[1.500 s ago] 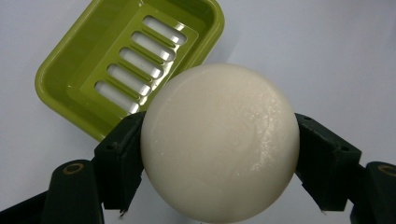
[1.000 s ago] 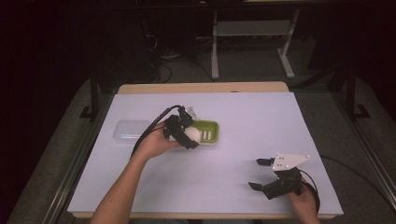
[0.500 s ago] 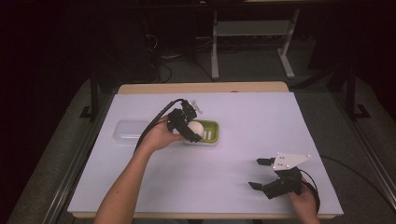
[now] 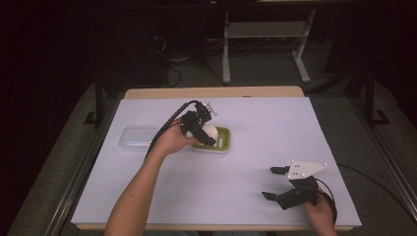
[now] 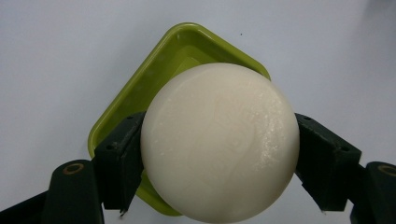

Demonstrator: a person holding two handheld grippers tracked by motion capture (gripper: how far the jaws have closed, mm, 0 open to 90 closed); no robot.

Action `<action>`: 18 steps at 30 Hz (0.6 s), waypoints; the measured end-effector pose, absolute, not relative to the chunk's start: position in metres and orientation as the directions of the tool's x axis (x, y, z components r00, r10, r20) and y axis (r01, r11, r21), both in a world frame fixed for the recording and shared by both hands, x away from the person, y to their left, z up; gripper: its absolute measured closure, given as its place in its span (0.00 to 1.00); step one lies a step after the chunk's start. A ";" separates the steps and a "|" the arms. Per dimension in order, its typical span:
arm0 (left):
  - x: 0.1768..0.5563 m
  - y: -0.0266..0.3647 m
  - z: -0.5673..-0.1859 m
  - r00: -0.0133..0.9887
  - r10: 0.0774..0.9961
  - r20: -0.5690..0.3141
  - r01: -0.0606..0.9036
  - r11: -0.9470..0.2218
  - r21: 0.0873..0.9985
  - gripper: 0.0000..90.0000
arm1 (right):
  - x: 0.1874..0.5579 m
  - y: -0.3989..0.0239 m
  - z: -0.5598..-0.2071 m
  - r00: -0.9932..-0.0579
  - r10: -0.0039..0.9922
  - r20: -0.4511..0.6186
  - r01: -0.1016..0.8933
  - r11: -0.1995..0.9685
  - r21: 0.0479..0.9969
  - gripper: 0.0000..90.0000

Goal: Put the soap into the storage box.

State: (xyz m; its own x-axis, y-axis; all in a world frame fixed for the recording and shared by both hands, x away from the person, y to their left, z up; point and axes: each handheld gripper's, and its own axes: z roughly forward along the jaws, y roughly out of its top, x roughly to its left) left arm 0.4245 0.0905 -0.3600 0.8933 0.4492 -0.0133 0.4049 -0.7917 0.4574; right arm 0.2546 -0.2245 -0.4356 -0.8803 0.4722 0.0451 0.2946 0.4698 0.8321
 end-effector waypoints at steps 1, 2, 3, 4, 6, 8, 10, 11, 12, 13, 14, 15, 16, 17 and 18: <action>0.426 0.090 -0.360 0.893 0.449 -0.015 0.406 -0.792 0.456 0.28 | 0.255 -0.225 -0.436 -0.880 0.473 0.045 0.294 0.468 0.833 0.15; 0.427 0.090 -0.360 0.893 0.450 -0.011 0.405 -0.792 0.456 0.28 | 0.255 -0.225 -0.436 -0.879 0.475 0.047 0.296 0.465 0.834 0.15; 0.428 0.089 -0.361 0.891 0.453 -0.014 0.408 -0.789 0.460 0.28 | 0.255 -0.225 -0.436 -0.878 0.476 0.047 0.297 0.464 0.835 0.15; 0.428 0.089 -0.362 0.889 0.458 -0.018 0.413 -0.783 0.465 0.28 | 0.255 -0.225 -0.436 -0.878 0.477 0.048 0.297 0.463 0.835 0.15; 0.430 0.089 -0.363 0.890 0.456 -0.020 0.413 -0.786 0.460 0.28 | 0.255 -0.225 -0.436 -0.877 0.478 0.049 0.299 0.463 0.834 0.15; 0.430 0.088 -0.364 0.885 0.465 -0.024 0.423 -0.780 0.462 0.28 | 0.255 -0.225 -0.436 -0.877 0.478 0.050 0.300 0.463 0.834 0.15; 0.434 0.088 -0.366 0.884 0.468 -0.027 0.427 -0.781 0.455 0.28 | 0.255 -0.226 -0.436 -0.877 0.477 0.051 0.300 0.463 0.834 0.15; 0.434 0.088 -0.367 0.880 0.473 -0.030 0.433 -0.776 0.459 0.28 | 0.255 -0.226 -0.436 -0.877 0.477 0.052 0.301 0.463 0.834 0.15; 0.434 0.088 -0.367 0.880 0.473 -0.030 0.433 -0.776 0.459 0.28 | 0.255 -0.226 -0.436 -0.877 0.478 0.051 0.300 0.463 0.834 0.15; 0.436 0.088 -0.368 0.879 0.475 -0.030 0.435 -0.776 0.457 0.28 | 0.255 -0.226 -0.436 -0.877 0.478 0.051 0.300 0.462 0.835 0.15; 0.436 0.088 -0.368 0.879 0.475 -0.030 0.435 -0.776 0.457 0.28 | 0.255 -0.226 -0.436 -0.877 0.478 0.051 0.300 0.462 0.835 0.15; 0.436 0.089 -0.369 0.878 0.478 -0.033 0.439 -0.775 0.455 0.28 | 0.255 -0.226 -0.435 -0.877 0.477 0.051 0.300 0.463 0.834 0.15; 0.437 0.089 -0.369 0.878 0.477 -0.031 0.438 -0.778 0.451 0.28 | 0.255 -0.226 -0.436 -0.877 0.477 0.051 0.300 0.462 0.835 0.15; 0.438 0.088 -0.371 0.874 0.485 -0.030 0.443 -0.770 0.459 0.28 | 0.255 -0.226 -0.436 -0.877 0.478 0.052 0.300 0.461 0.835 0.15; 0.438 0.088 -0.371 0.874 0.485 -0.030 0.443 -0.770 0.459 0.28 | 0.255 -0.226 -0.436 -0.877 0.478 0.052 0.300 0.461 0.835 0.15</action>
State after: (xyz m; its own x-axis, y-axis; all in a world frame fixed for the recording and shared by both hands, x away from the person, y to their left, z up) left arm 0.4377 0.0885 -0.3706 0.8742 0.4846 -0.0300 0.4428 -0.7703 0.4590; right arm 0.2546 -0.2259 -0.4356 -0.8769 0.4779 0.0517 0.3004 0.4610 0.8350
